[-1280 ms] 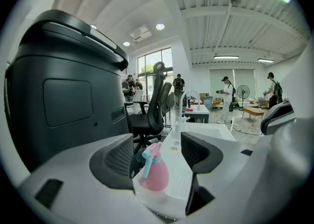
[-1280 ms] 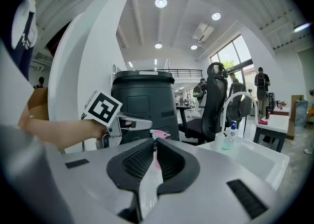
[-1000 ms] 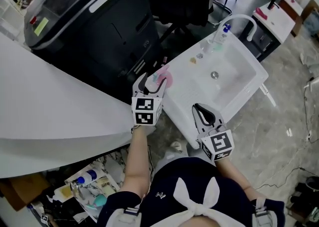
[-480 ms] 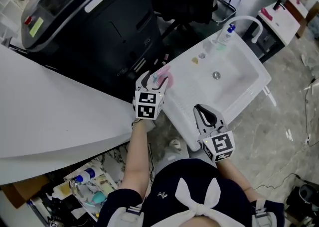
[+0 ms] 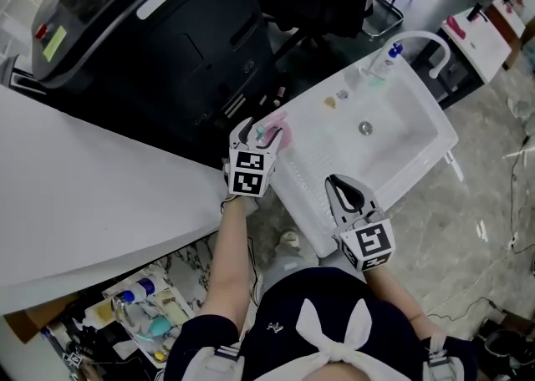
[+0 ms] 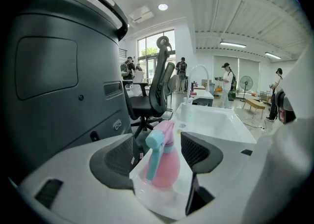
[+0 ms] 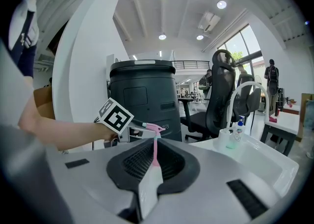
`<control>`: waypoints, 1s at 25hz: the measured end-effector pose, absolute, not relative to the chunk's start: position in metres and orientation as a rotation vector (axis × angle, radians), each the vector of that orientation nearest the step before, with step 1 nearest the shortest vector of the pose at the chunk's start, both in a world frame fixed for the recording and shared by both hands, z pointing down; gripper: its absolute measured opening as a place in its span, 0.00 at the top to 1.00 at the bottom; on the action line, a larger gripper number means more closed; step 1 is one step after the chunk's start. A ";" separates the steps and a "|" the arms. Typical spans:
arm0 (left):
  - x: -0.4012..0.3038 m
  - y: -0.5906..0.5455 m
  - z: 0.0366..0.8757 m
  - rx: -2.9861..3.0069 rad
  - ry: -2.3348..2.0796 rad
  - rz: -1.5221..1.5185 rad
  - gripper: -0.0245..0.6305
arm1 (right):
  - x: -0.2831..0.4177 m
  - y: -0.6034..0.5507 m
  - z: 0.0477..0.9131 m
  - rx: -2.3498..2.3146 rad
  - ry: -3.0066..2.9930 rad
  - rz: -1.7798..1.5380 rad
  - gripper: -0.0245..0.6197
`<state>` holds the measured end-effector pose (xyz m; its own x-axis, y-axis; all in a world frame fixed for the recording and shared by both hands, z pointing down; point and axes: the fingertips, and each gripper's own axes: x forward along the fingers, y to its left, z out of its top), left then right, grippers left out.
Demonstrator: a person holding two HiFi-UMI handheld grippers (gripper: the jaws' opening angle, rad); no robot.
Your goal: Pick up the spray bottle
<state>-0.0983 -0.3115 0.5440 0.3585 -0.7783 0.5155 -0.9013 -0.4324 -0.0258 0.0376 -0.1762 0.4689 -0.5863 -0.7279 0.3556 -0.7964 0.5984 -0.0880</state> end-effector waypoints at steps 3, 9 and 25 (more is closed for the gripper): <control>-0.095 -0.313 0.550 2.350 -1.490 0.683 0.50 | 0.039 -0.180 0.470 1.226 -2.546 0.340 0.91; -0.091 -0.316 0.558 2.329 -1.469 0.707 0.50 | 0.042 -0.186 0.474 1.208 -2.544 0.351 0.91; -0.086 -0.319 0.574 2.301 -1.472 0.707 0.58 | 0.052 -0.186 0.487 1.197 -2.520 0.384 0.91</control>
<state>-0.0855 -0.3188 0.5745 0.3475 -0.7504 0.5622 -0.9079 -0.4191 0.0018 0.0519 -0.1857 0.4872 -0.5956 -0.6971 0.3991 -0.7844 0.6118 -0.1019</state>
